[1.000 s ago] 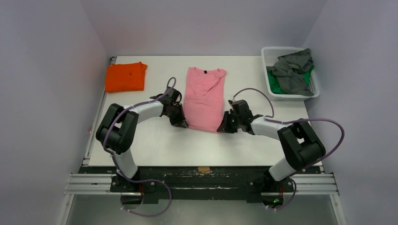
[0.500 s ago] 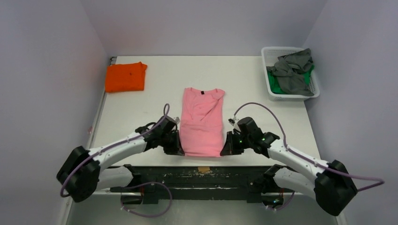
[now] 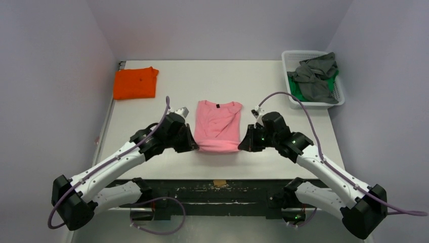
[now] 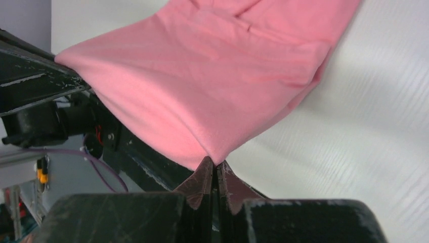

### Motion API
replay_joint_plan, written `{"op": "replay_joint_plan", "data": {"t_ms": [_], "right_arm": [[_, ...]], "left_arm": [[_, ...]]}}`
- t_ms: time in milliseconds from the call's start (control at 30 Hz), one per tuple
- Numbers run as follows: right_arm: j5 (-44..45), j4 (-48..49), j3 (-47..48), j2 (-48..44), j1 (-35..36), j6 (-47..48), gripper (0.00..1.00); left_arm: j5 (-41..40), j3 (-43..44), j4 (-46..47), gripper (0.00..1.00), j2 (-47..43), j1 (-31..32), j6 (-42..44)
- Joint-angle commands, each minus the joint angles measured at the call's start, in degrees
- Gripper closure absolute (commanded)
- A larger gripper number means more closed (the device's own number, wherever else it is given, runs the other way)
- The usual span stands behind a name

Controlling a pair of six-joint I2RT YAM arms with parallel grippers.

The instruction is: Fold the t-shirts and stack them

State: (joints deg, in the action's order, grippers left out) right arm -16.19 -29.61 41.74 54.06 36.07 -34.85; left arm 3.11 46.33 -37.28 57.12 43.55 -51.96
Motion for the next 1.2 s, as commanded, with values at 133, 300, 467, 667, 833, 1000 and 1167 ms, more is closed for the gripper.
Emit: {"op": "replay_joint_plan", "data": {"t_ms": [133,300,467,667,833,1000,1167], "right_arm": [[2.8,7.8,10.3,11.3,-11.5,3.7,1.0],[2.7,10.1,16.1,19.4,-15.2,5.2,1.0],[4.8,10.9,21.7,27.4,-17.5,5.8,1.0],[3.4,12.3,28.5,38.7,-19.6,6.6,1.0],[5.6,11.8,33.8,45.3,-20.2,5.8,1.0],[9.2,11.6,36.4,49.2,-20.6,4.6,1.0],[9.6,11.7,39.4,53.4,-21.2,3.7,1.0]], "left_arm": [[-4.1,15.4,1.6,1.0,13.9,-10.5,6.0],[-4.0,24.9,0.1,1.0,24.9,-13.5,9.1],[-5.3,32.8,-1.8,1.0,34.4,-15.7,10.7],[-5.2,39.0,-1.3,1.0,41.7,-18.5,11.0],[-4.0,46.3,-4.2,0.99,48.9,-20.2,13.3],[-0.1,50.7,-4.1,0.99,55.1,-21.0,14.3],[0.7,53.9,-3.7,0.86,58.7,-21.5,14.3]]}}
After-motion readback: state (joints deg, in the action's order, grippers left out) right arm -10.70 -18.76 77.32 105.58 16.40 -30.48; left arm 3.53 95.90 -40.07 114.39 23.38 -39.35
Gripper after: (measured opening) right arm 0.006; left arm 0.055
